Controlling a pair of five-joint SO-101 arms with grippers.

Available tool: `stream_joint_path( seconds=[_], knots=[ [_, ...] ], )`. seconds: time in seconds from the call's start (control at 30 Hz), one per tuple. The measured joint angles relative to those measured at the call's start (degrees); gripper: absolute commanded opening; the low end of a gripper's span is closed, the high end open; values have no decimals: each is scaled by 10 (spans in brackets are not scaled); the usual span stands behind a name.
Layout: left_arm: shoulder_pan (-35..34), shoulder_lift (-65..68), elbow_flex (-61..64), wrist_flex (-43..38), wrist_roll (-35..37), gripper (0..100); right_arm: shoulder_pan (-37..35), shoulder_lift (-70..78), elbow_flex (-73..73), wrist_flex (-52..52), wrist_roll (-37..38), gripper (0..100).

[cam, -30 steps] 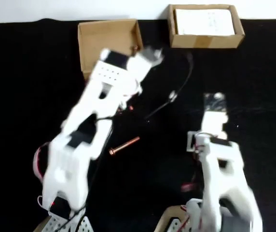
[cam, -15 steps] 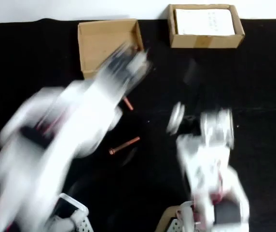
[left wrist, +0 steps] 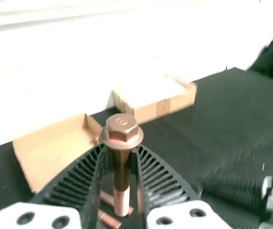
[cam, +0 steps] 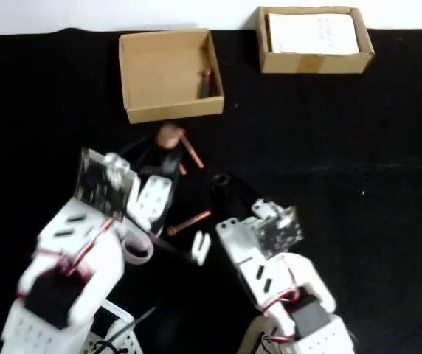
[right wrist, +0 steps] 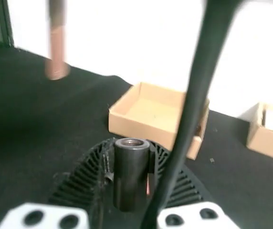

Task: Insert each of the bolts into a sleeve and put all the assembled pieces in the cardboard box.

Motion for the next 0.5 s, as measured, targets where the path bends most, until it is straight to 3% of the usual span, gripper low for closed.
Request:
stream_joint_path(
  seconds=[0.2, 0.3, 0.5],
  knots=[
    [4, 118, -57, -22, 59, 9, 0, 1, 25, -95, -3, 6],
    [33, 176, -113, -23, 106, 9, 0, 1, 25, -114, -45, 6],
    [89, 271, -182, 4, 120, 9, 5, 1, 25, -115, -124, 6]
  ],
)
